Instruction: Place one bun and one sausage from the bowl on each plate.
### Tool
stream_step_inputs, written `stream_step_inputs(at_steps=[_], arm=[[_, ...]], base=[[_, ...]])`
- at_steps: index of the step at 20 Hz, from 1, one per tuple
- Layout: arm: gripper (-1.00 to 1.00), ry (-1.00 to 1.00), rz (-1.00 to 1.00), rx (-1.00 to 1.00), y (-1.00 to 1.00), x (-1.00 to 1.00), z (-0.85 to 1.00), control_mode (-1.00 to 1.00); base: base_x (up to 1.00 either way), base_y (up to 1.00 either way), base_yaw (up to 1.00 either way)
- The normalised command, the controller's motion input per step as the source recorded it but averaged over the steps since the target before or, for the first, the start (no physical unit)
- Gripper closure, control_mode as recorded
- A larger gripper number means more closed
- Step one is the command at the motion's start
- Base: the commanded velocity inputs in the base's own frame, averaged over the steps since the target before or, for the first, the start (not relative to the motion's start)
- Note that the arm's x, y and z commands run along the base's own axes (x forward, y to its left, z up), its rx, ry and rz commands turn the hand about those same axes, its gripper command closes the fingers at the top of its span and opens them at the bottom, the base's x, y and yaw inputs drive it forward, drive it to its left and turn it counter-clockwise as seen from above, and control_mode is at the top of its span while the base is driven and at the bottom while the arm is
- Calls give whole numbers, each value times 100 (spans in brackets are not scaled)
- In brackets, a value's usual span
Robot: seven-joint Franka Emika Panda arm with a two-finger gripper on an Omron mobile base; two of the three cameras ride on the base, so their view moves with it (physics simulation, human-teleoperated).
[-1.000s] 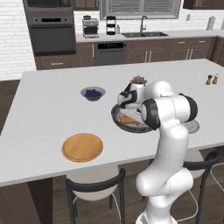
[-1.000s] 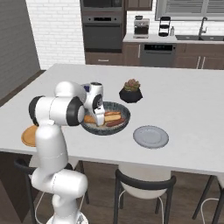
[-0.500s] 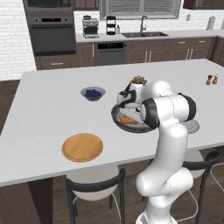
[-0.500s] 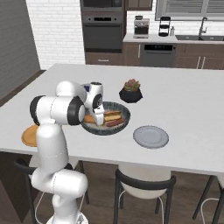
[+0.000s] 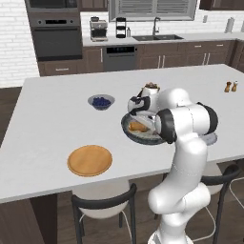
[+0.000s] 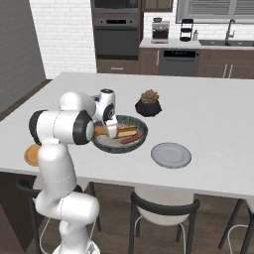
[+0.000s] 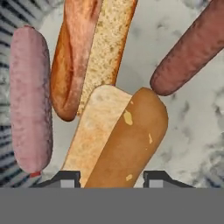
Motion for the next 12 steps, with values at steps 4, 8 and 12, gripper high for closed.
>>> stream_step_inputs(at_steps=[4, 8, 12], arm=[[100, -38, 7, -6, 93, -83, 100, -100], [100, -9, 21, -12, 100, -98, 60, -100], [100, -1, 28, -4, 100, -94, 4, -100]], base=[[0, 0, 0], [0, 0, 0], [0, 0, 0]])
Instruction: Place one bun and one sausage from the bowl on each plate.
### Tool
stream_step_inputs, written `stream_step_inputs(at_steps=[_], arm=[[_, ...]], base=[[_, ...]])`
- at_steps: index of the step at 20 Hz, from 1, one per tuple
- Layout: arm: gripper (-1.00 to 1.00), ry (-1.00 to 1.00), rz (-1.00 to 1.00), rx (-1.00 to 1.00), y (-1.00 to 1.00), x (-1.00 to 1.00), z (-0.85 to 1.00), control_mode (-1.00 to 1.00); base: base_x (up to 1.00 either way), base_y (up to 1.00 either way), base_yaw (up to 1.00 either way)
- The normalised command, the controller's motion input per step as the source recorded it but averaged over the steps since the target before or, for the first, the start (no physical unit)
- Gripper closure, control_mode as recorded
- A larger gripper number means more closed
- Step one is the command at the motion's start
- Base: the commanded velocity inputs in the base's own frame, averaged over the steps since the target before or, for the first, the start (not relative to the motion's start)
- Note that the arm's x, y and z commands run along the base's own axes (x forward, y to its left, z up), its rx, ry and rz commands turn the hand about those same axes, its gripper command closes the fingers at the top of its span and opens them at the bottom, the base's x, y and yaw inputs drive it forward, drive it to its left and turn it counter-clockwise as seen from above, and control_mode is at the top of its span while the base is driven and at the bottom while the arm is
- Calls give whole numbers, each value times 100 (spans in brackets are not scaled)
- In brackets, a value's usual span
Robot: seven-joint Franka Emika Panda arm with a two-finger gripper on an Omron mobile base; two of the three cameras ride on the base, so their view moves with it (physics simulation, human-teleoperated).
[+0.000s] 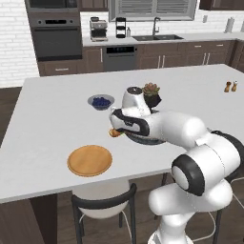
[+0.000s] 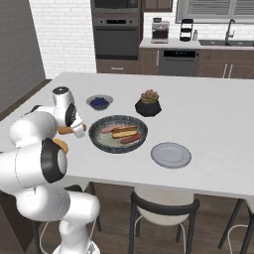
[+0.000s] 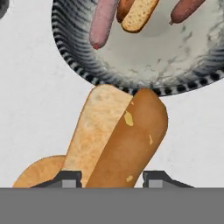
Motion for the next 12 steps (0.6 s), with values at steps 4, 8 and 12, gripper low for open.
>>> stream_step_inputs(at_steps=[4, 8, 12], arm=[[100, 14, 24, 5, 100, -28, 2, -100], [100, 13, 14, 8, 99, -4, -33, -100], [100, 20, 8, 5, 89, 3, -57, -100]], base=[[0, 0, 0], [0, 0, 0], [0, 0, 0]])
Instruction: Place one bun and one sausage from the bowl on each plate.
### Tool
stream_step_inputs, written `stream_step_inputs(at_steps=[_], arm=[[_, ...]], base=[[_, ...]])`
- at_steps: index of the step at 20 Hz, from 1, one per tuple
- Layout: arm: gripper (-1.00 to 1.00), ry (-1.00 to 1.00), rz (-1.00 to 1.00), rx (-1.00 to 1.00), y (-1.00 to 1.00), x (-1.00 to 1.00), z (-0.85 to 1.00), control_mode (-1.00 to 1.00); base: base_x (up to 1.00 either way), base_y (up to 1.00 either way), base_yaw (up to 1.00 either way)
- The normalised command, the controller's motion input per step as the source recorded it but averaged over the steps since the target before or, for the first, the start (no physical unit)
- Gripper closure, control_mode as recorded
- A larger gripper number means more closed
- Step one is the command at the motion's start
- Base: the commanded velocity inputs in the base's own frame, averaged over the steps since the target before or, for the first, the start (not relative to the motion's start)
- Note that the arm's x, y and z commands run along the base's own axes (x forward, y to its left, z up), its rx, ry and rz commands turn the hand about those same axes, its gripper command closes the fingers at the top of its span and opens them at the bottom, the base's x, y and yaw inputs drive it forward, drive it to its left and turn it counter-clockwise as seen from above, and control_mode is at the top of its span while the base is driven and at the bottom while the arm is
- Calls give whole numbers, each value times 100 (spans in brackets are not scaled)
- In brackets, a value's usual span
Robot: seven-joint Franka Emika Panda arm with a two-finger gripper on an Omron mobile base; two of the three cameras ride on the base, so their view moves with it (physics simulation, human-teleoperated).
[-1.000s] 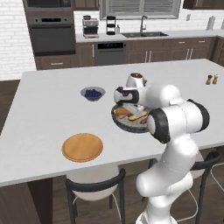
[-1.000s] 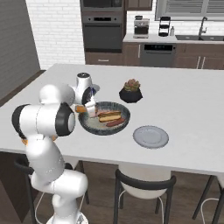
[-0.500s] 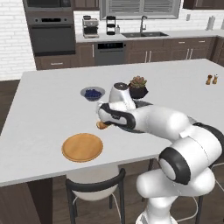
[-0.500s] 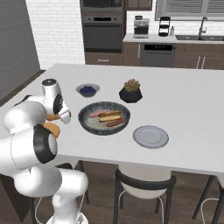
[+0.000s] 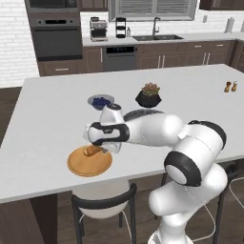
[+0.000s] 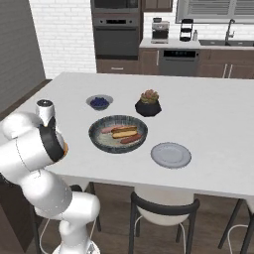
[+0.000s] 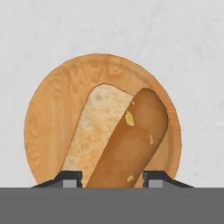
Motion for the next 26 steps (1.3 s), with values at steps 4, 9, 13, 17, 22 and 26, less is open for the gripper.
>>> stream_step_inputs(at_steps=[4, 9, 13, 17, 22, 26], arm=[[-100, 16, 3, 0, 20, 5, -43, -100], [-100, 4, 0, 1, 0, 11, -15, -100], [-100, 9, 0, 11, 0, 18, -11, -100], [-100, -2, 4, 18, -49, 7, 12, -100], [-100, -41, 2, 8, -100, -34, 87, -100], [-100, -48, 0, -8, -100, -36, 75, -100]], base=[[0, 0, 0], [0, 0, 0], [0, 0, 0], [0, 0, 0], [0, 0, 0], [0, 0, 0]])
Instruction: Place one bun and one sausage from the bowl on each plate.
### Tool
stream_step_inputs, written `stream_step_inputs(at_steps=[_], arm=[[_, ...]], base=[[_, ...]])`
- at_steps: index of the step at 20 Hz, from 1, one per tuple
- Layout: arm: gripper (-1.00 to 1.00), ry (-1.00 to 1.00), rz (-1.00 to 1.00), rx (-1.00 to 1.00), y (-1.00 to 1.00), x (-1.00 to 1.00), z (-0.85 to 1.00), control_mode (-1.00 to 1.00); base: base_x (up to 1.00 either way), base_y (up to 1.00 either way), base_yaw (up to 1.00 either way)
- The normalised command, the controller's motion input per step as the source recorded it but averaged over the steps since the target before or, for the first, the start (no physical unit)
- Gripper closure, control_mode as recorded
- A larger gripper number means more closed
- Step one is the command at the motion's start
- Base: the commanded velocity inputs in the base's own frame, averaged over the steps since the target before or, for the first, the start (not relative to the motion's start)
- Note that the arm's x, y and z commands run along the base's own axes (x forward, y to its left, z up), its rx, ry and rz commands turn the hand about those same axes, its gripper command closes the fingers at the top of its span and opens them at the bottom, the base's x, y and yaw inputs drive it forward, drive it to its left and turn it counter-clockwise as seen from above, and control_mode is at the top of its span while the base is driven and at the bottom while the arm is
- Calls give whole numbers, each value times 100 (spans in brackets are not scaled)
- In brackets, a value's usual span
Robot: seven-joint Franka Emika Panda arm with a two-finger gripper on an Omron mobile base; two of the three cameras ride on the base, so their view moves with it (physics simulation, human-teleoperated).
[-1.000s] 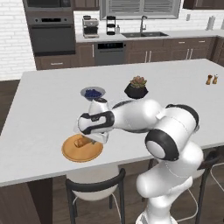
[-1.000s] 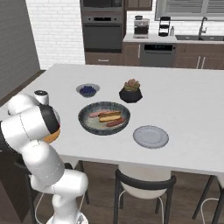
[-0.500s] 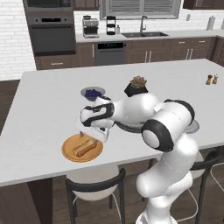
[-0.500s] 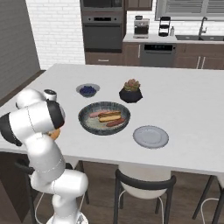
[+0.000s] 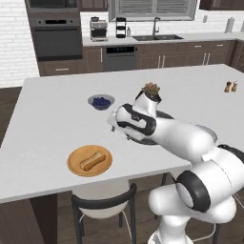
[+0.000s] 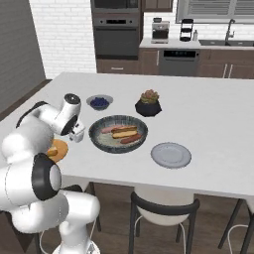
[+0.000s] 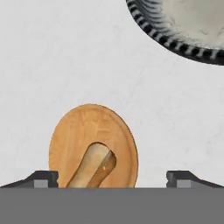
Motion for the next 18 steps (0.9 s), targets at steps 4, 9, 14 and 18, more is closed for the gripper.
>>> stream_step_inputs(at_steps=[4, 9, 14, 18], arm=[[-100, -38, 0, -21, -100, -21, 58, -100], [-100, -24, -2, -26, -100, 0, 42, -100], [-100, 8, -22, -20, -100, 47, 18, -100], [-100, 67, -17, 3, -81, 94, 2, -100]], base=[[0, 0, 0], [0, 0, 0], [0, 0, 0], [0, 0, 0]])
